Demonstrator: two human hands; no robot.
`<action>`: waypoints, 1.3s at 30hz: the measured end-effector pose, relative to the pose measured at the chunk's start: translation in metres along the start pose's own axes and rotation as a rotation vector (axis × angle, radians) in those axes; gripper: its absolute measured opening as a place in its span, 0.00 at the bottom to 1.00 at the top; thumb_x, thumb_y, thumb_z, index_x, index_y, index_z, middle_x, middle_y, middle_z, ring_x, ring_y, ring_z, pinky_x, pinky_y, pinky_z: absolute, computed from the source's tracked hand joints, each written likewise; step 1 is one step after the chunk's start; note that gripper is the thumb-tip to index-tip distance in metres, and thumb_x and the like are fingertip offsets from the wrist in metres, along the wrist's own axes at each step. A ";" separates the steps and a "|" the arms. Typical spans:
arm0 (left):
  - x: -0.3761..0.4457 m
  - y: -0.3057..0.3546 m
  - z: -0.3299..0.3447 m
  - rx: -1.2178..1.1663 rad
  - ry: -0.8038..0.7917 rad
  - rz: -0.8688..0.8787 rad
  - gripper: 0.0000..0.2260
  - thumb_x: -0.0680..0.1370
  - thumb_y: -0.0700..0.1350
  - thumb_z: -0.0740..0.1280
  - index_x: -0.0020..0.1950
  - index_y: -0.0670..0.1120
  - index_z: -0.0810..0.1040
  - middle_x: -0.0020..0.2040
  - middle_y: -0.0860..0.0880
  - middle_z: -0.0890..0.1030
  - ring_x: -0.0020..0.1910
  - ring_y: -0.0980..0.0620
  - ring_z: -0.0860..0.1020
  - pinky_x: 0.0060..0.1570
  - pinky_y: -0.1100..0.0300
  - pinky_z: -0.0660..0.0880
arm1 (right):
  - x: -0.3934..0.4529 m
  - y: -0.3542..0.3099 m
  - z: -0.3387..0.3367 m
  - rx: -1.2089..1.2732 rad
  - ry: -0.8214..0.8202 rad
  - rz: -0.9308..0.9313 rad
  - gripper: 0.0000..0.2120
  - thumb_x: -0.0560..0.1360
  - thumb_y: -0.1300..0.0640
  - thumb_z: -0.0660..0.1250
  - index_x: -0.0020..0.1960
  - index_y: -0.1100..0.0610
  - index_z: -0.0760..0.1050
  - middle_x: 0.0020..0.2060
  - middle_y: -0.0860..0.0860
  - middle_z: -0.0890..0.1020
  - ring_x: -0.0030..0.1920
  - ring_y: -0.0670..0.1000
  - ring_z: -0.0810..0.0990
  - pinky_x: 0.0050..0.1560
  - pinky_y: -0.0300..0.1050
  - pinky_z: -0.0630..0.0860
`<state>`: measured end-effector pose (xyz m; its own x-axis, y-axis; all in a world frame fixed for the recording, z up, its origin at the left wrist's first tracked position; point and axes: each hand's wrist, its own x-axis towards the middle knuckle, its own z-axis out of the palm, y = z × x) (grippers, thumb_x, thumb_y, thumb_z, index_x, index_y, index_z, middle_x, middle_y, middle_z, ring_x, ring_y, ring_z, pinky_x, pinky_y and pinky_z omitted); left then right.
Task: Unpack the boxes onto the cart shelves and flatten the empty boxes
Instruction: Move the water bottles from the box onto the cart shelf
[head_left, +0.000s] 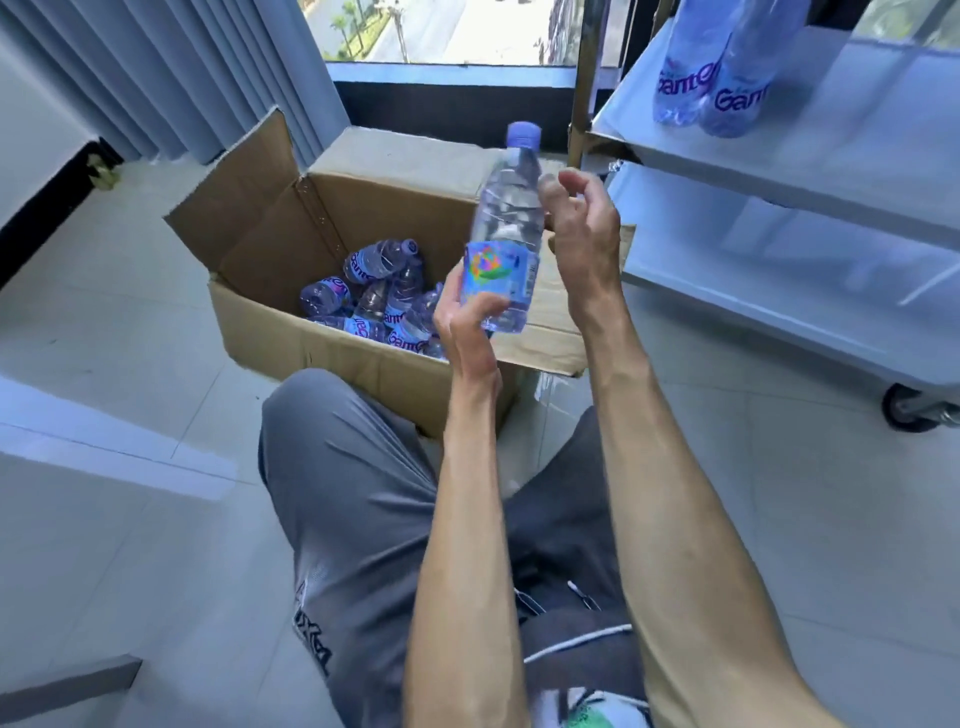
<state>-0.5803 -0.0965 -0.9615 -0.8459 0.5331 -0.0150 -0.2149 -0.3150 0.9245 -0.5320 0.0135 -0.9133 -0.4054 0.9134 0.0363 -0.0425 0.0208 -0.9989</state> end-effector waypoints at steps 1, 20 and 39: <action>-0.011 0.002 0.002 0.016 -0.062 0.000 0.26 0.59 0.38 0.66 0.58 0.38 0.79 0.44 0.46 0.81 0.42 0.48 0.79 0.40 0.60 0.75 | -0.008 -0.006 -0.008 0.053 -0.018 -0.009 0.21 0.74 0.43 0.68 0.61 0.55 0.75 0.46 0.45 0.83 0.45 0.43 0.83 0.43 0.37 0.78; -0.067 0.031 0.023 0.091 -0.629 -0.370 0.25 0.77 0.50 0.68 0.67 0.36 0.70 0.58 0.38 0.81 0.54 0.39 0.80 0.51 0.43 0.79 | -0.061 -0.049 -0.087 0.197 -0.005 -0.028 0.15 0.72 0.45 0.71 0.53 0.53 0.78 0.46 0.54 0.84 0.47 0.54 0.84 0.53 0.60 0.80; -0.065 -0.007 0.048 0.057 -0.469 -0.415 0.23 0.78 0.68 0.56 0.54 0.57 0.85 0.55 0.46 0.85 0.50 0.48 0.83 0.54 0.43 0.77 | -0.057 -0.051 -0.110 -0.055 -0.075 -0.059 0.16 0.71 0.46 0.74 0.57 0.51 0.79 0.48 0.48 0.85 0.46 0.47 0.84 0.43 0.42 0.80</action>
<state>-0.5003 -0.0912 -0.9483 -0.3906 0.8938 -0.2204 -0.4420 0.0279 0.8966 -0.4063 0.0046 -0.8679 -0.4712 0.8769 0.0952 -0.0186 0.0980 -0.9950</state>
